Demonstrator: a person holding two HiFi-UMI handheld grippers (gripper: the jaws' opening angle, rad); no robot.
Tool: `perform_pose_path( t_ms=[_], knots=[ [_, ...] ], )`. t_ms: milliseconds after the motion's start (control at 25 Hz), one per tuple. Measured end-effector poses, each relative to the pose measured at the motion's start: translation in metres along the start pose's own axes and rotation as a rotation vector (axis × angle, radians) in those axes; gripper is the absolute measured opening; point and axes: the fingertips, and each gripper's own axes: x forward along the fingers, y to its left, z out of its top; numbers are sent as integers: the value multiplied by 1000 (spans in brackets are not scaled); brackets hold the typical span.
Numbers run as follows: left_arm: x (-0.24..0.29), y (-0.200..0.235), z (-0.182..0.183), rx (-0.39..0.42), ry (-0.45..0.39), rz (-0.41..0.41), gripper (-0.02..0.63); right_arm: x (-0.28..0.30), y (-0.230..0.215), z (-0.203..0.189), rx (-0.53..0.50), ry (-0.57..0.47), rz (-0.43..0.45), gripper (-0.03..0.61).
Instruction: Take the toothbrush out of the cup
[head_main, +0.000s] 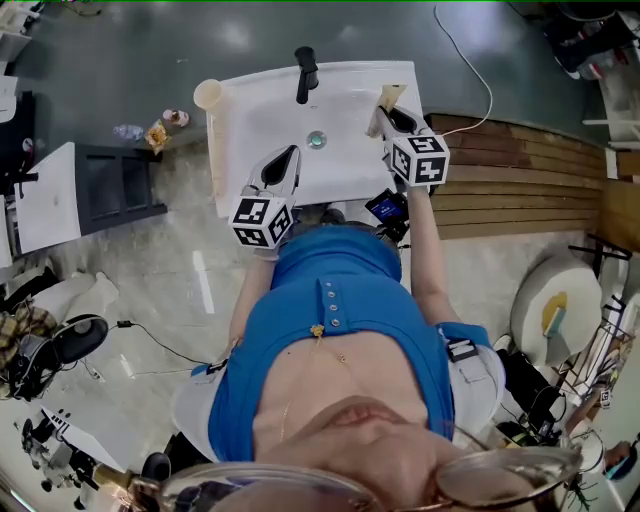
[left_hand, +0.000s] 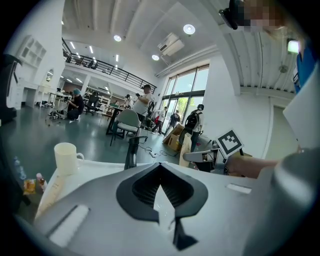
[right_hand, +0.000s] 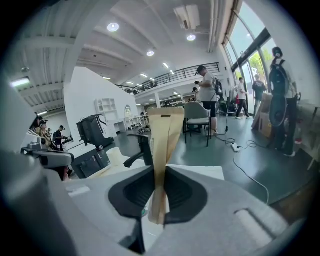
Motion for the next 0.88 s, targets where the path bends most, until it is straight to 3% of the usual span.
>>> perform_pose_path(
  t_ms=[480, 880],
  knots=[
    [-2, -9, -4, 2, -1, -3, 0, -13, -39, -29, 4, 89, -49, 48],
    [-5, -8, -6, -1, -7, 9, 0, -23, -71, -67, -25, 227, -103, 48]
  ],
)
